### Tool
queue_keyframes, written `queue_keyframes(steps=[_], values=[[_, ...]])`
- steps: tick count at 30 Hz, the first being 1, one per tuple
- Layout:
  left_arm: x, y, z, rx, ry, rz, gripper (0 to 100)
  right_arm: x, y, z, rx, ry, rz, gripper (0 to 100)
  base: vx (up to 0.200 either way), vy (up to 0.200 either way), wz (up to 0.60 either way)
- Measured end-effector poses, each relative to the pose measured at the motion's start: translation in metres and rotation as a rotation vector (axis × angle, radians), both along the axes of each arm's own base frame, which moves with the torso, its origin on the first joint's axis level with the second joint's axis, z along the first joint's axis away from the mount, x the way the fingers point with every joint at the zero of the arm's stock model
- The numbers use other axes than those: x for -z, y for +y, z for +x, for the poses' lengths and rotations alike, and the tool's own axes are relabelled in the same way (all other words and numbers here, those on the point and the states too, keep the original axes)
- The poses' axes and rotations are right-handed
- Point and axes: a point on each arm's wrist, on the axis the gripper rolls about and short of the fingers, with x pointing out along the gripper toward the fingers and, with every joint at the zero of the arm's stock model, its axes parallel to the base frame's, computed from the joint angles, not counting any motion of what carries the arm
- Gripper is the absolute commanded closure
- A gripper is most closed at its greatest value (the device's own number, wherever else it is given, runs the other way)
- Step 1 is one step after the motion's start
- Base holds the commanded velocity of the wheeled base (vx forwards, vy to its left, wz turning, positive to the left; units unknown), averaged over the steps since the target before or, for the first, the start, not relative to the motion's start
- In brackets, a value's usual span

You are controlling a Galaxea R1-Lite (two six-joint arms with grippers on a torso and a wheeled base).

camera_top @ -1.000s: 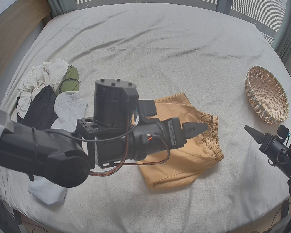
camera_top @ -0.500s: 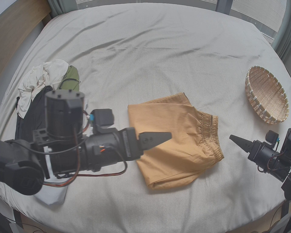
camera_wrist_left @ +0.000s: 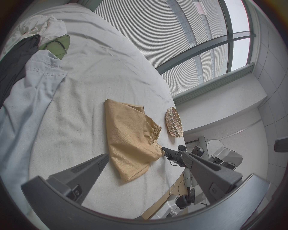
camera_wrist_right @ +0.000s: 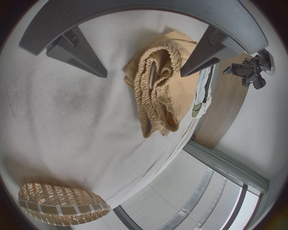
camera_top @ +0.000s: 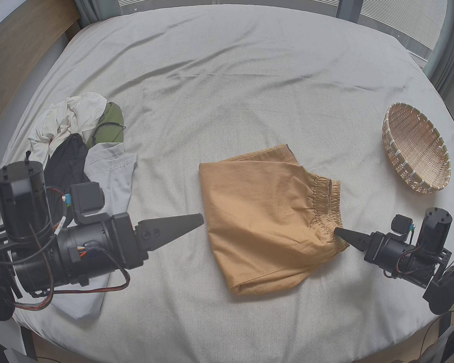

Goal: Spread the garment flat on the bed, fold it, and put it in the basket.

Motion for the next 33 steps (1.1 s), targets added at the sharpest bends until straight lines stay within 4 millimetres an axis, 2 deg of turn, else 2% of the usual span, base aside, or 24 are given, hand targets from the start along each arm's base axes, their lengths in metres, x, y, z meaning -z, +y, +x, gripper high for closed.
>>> queue_keyframes(steps=[19,28,29,33], values=[[0.018,0.026,-0.021,-0.050,0.013,0.002,0,0.018,0.038,0.022,-0.107,-0.041,0.043,0,0.000,0.000,0.00],[0.027,0.033,-0.029,-0.056,0.019,0.005,0,0.023,0.046,0.030,-0.120,-0.057,0.051,0,0.000,0.000,0.00],[0.027,0.033,-0.029,-0.056,0.017,0.003,0,0.023,0.046,0.031,-0.120,-0.063,0.053,100,0.000,0.000,0.00],[0.030,0.035,-0.032,-0.058,0.007,-0.005,0,0.025,0.049,0.035,-0.083,-0.079,0.053,100,0.000,0.000,0.00]])
